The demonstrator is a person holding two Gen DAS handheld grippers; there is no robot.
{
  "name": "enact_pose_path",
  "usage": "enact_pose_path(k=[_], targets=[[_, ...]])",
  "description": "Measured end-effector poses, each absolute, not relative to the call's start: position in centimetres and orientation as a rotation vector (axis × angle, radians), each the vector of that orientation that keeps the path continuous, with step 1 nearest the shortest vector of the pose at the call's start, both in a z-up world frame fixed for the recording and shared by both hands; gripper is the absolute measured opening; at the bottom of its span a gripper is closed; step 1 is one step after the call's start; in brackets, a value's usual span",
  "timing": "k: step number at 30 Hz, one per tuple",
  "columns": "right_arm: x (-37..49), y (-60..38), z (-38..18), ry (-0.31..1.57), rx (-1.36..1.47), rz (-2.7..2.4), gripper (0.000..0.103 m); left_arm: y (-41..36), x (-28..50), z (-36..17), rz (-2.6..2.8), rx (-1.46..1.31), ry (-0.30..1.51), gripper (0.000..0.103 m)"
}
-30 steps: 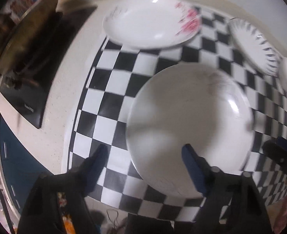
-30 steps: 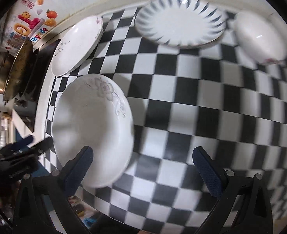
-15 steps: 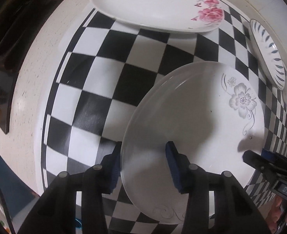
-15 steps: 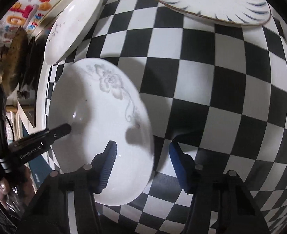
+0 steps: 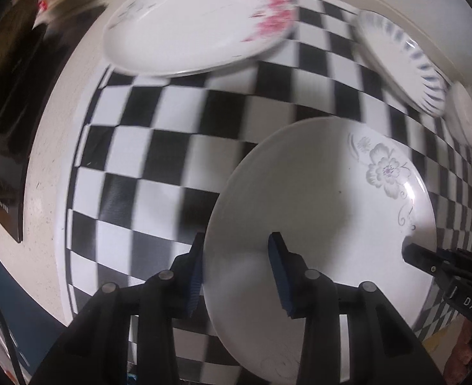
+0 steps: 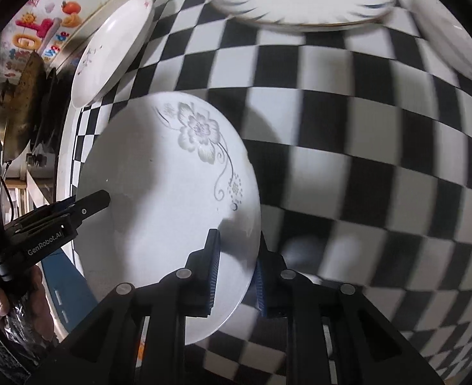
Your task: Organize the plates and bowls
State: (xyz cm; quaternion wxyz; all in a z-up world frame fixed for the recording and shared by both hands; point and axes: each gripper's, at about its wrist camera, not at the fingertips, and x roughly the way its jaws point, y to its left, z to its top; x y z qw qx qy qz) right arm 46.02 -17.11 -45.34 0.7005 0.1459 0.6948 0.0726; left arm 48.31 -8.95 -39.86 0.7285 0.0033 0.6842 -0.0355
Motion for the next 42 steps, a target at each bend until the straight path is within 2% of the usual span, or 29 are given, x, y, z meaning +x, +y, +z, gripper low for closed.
enact_pose_path(k=[6,12,23,31,35,40,41,42], targets=[[44.3,-23.0,-41.9,1.502,0.342,0.064,0.021,-16.2,46.7,-38.5,-0.185,0.071,1.483,0.036],[42.6,-26.3,-42.2,1.489,0.381,-0.016,0.021,-21.5,46.0,-39.3,-0.254,0.120,1.501,0.036],[42.4,-26.7,-44.6,1.506,0.426,-0.030,0.022,-22.8,44.8,-41.4,-0.239,0.158,1.524,0.036],[43.7,-27.1,-44.4,1.526,0.421,-0.008,0.023,-26.0,44.4,-39.8,-0.238,0.178,1.521,0.036],[44.8,-26.8,-44.5,1.532,0.425,-0.003,0.024,-27.4,43.3,-40.0,-0.259,0.172,1.514,0.043],[44.5,-28.3,-43.0,1.512,0.377,-0.037,0.024,-27.4,42.4,-39.1,-0.254,0.187,1.434,0.044],[44.7,-28.7,-42.2,1.494,0.367,-0.049,0.025,-27.5,41.9,-38.7,-0.242,0.184,1.404,0.044],[44.7,-29.3,-41.4,1.475,0.364,-0.057,0.031,-27.3,41.7,-38.2,-0.227,0.177,1.372,0.044]])
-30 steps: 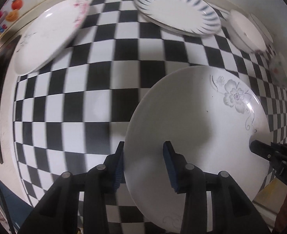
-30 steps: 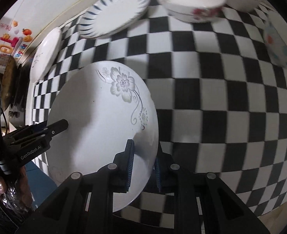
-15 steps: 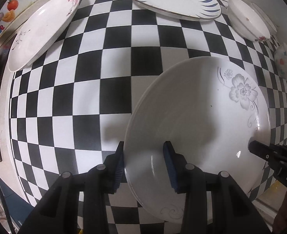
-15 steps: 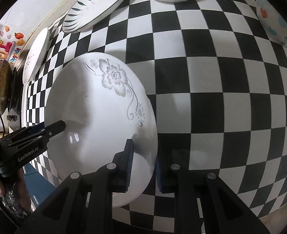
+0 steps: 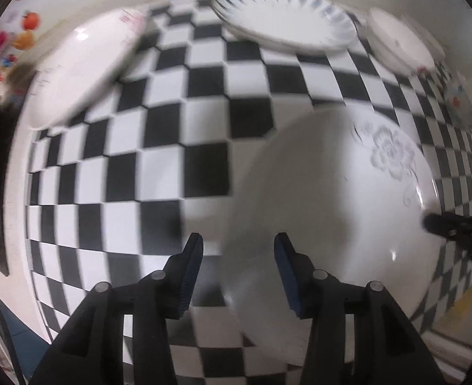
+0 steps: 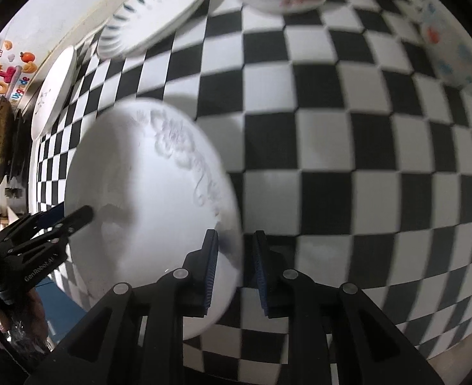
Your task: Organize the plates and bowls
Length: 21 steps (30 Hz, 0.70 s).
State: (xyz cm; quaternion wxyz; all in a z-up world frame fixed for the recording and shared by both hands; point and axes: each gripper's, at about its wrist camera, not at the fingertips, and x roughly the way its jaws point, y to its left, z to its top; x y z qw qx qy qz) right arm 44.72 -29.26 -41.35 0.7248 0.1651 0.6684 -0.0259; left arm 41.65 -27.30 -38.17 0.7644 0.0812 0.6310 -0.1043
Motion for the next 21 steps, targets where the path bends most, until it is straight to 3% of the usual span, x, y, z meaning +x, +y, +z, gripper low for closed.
enact_pose_path(k=[1,2,3,5,6,14,21], targets=[[44.7,-29.5,-40.6,1.455,0.364,-0.059,0.035,-27.1,41.4,-37.7,-0.217,0.169,1.348,0.044],[44.9,-29.7,-39.7,1.430,0.360,-0.058,0.048,-26.9,41.1,-37.1,-0.213,0.152,1.317,0.044],[45.2,-29.7,-38.9,1.402,0.355,-0.050,0.070,-26.6,40.8,-36.4,-0.207,0.135,1.282,0.044],[46.3,-28.9,-36.7,1.338,0.338,-0.006,0.099,-25.0,40.9,-35.0,-0.186,0.118,1.240,0.044],[46.2,-28.3,-36.1,1.322,0.324,0.014,0.103,-23.5,41.2,-34.3,-0.183,0.120,1.243,0.044],[53.0,-19.3,-32.2,1.243,0.243,0.268,0.103,-12.7,44.5,-31.4,-0.077,-0.003,1.201,0.044],[64.4,-9.3,-33.3,1.303,0.169,0.311,0.103,-1.5,53.3,-33.9,0.007,-0.204,1.308,0.044]])
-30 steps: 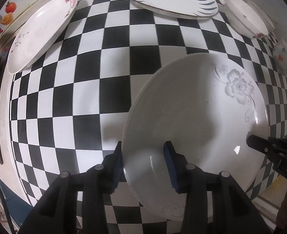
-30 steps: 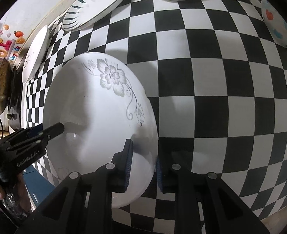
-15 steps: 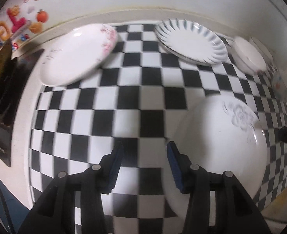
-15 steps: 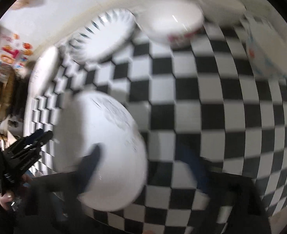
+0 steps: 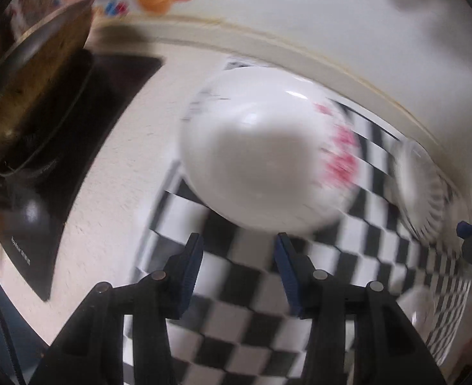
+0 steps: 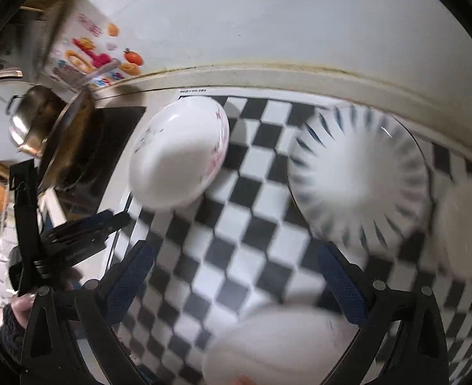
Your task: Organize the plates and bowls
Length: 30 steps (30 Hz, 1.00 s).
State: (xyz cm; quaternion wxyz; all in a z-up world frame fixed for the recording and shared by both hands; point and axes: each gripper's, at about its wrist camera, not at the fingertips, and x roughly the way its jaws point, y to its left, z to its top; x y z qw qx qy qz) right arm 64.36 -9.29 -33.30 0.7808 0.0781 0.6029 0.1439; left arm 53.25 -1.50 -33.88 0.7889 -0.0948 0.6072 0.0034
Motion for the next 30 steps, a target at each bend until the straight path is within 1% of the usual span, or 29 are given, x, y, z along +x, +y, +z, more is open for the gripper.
enact_pose_path(k=[2,7,10,11,12,13,15,16,17,18,19,20,30], targets=[[67.1,-7.5,-34.9,1.322,0.148,0.294,0.103,1.0,55.5,-35.1,0.028,-0.242,1.339,0.044],[73.1,-4.5,-39.5,1.450,0.167,0.263,0.102,4.8,60.2,-38.2,0.029,-0.306,1.393,0.041],[75.1,-3.9,-41.5,1.505,0.190,0.228,0.096,5.7,62.1,-39.2,0.012,-0.308,1.410,0.041],[75.3,-3.9,-42.0,1.520,0.189,0.219,0.090,5.8,62.8,-39.5,0.005,-0.297,1.418,0.038],[75.4,-3.9,-42.5,1.535,0.190,0.211,0.082,5.8,63.3,-39.6,0.000,-0.286,1.425,0.038],[75.6,-3.7,-42.9,1.556,0.188,0.202,0.078,5.8,63.7,-39.7,-0.010,-0.282,1.429,0.037],[75.7,-3.5,-43.4,1.585,0.168,0.187,0.065,5.6,64.3,-39.7,-0.031,-0.267,1.438,0.037],[75.8,-3.3,-43.0,1.567,0.155,0.193,0.063,5.4,64.6,-39.7,-0.037,-0.248,1.445,0.037],[75.8,-3.2,-42.9,1.576,0.154,0.198,0.048,5.2,64.6,-39.6,-0.054,-0.237,1.449,0.036],[75.8,-3.0,-42.6,1.575,0.139,0.191,0.039,4.9,64.7,-39.4,-0.068,-0.225,1.450,0.035],[75.9,-2.9,-42.6,1.584,0.149,0.201,0.026,4.7,64.9,-39.3,-0.074,-0.213,1.450,0.031],[75.9,-2.9,-42.4,1.585,0.154,0.191,0.025,4.6,65.1,-39.0,-0.064,-0.197,1.450,0.032],[74.1,-5.6,-38.8,1.516,0.189,0.179,0.023,3.1,63.5,-37.0,-0.065,-0.108,1.397,0.031]])
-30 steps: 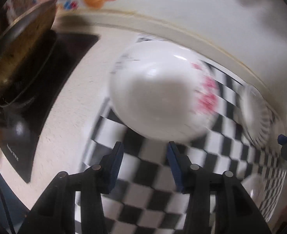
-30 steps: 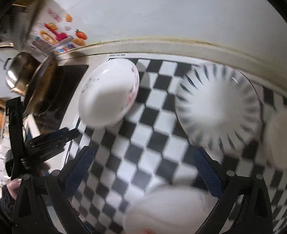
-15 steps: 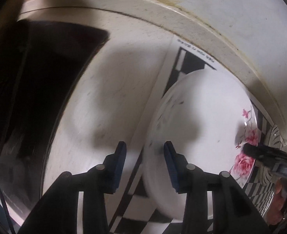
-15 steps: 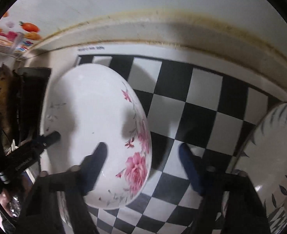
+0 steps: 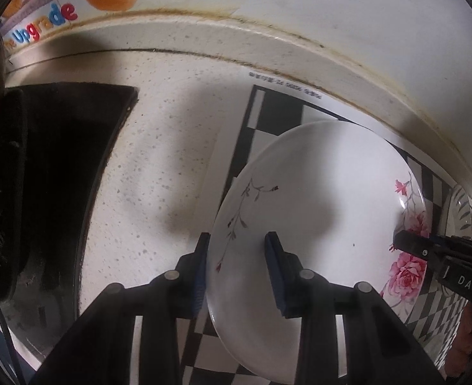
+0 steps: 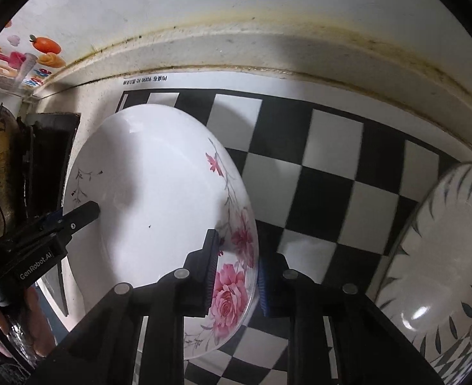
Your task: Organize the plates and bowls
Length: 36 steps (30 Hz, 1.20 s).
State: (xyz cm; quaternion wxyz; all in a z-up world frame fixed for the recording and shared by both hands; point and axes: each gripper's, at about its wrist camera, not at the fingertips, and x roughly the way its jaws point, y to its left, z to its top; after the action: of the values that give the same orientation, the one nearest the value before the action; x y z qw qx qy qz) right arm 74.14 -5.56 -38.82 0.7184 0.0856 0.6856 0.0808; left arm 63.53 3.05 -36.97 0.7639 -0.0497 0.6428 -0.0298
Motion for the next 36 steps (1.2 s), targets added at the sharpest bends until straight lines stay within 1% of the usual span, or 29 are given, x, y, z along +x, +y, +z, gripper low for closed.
enact_pose_path(k=[5,9,13,18,22,26,28,31,36], targets=[[72.1,-7.2,-35.6,1.469,0.193,0.171,0.022,2.1,62.0,-35.3,-0.090,-0.095,1.369,0.031],[69.5,-9.1,-33.7,1.429,0.216,0.167,0.022,1.1,60.0,-32.7,-0.120,-0.074,1.333,0.031],[66.6,-11.2,-30.7,1.389,0.232,0.164,0.022,-0.5,57.1,-29.9,-0.137,-0.048,1.307,0.031],[60.0,-14.3,-27.2,1.351,0.275,0.174,0.021,-4.5,53.7,-26.1,-0.148,-0.032,1.277,0.031],[55.1,-17.1,-24.5,1.329,0.284,0.181,0.021,-7.8,51.0,-24.0,-0.159,-0.037,1.264,0.031],[50.2,-19.3,-22.7,1.310,0.290,0.168,0.020,-10.8,48.7,-24.4,-0.188,-0.023,1.269,0.031],[48.3,-20.0,-22.6,1.309,0.288,0.162,0.019,-12.3,47.5,-24.9,-0.203,-0.006,1.276,0.031],[45.9,-21.1,-23.9,1.330,0.299,0.147,0.019,-14.3,45.5,-26.3,-0.231,0.016,1.302,0.031],[43.0,-22.9,-27.5,1.374,0.348,0.104,0.018,-17.4,42.9,-30.2,-0.269,0.027,1.397,0.031]])
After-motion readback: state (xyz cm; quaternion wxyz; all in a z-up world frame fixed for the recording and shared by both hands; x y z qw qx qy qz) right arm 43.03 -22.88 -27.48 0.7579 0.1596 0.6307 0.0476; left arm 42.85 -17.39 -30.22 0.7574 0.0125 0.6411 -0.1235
